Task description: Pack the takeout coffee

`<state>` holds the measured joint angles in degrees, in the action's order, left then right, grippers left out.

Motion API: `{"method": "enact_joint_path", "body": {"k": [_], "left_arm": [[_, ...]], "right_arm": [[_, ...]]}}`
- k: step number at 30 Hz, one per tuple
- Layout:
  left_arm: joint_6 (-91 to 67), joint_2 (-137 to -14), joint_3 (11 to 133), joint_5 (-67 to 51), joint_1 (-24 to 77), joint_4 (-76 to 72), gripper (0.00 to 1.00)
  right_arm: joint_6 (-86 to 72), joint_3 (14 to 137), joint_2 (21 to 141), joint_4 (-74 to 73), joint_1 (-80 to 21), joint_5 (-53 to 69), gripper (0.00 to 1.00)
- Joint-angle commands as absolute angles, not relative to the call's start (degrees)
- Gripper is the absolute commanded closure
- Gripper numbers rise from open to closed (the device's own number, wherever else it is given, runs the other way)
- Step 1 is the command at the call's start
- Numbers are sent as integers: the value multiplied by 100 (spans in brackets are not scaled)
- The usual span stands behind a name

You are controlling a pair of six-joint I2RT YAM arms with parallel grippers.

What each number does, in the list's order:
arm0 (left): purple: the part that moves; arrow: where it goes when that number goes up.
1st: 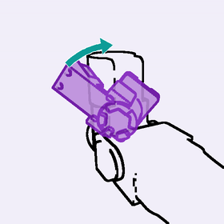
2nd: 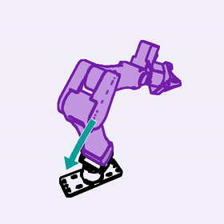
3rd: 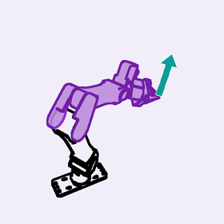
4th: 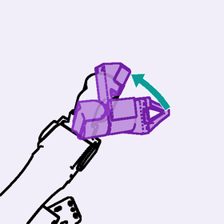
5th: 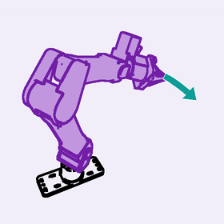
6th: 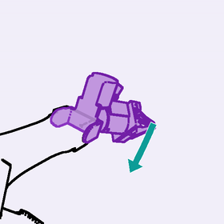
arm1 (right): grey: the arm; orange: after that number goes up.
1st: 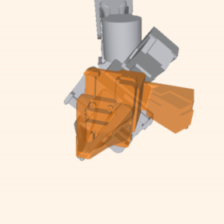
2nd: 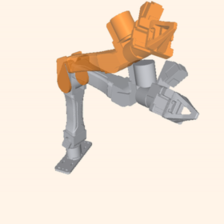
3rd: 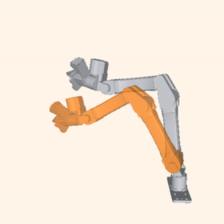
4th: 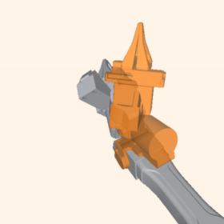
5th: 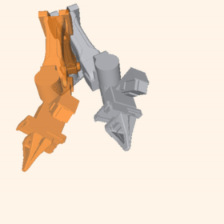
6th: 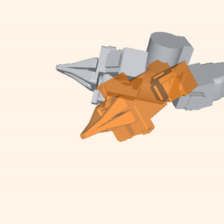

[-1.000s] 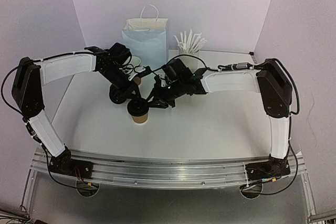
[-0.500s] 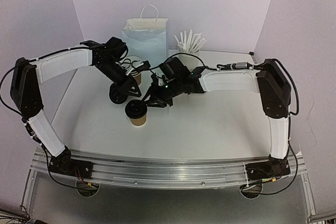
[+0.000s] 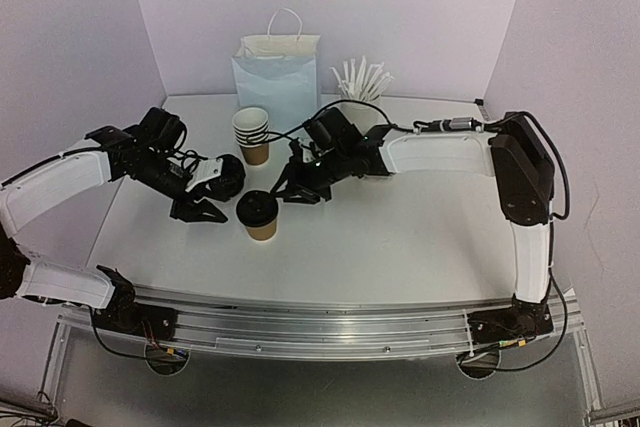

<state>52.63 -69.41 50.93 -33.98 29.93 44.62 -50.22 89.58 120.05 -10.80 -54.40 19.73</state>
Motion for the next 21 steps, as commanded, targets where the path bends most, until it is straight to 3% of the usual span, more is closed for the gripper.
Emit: {"method": "enact_joint_path", "body": {"k": [1,6,11,21], "left_arm": [[6028,-6758,4827,-3592,2962,3896,53],[6880,-6552,4302,-3672,2970,3283,53],[7640,-6442,3710,-3753,2992,2428,60],[7824,-6626,3495,-3681,3115,2139,66]], "right_arm": [[-5030,9184,12034,-1186,-5381,1881,69],[-5045,9246,12162,-1190,-5386,1916,70],[-5071,9412,12359,-1186,-5387,2055,72],[-5089,9436,12519,-1187,-5385,2117,75]]}}
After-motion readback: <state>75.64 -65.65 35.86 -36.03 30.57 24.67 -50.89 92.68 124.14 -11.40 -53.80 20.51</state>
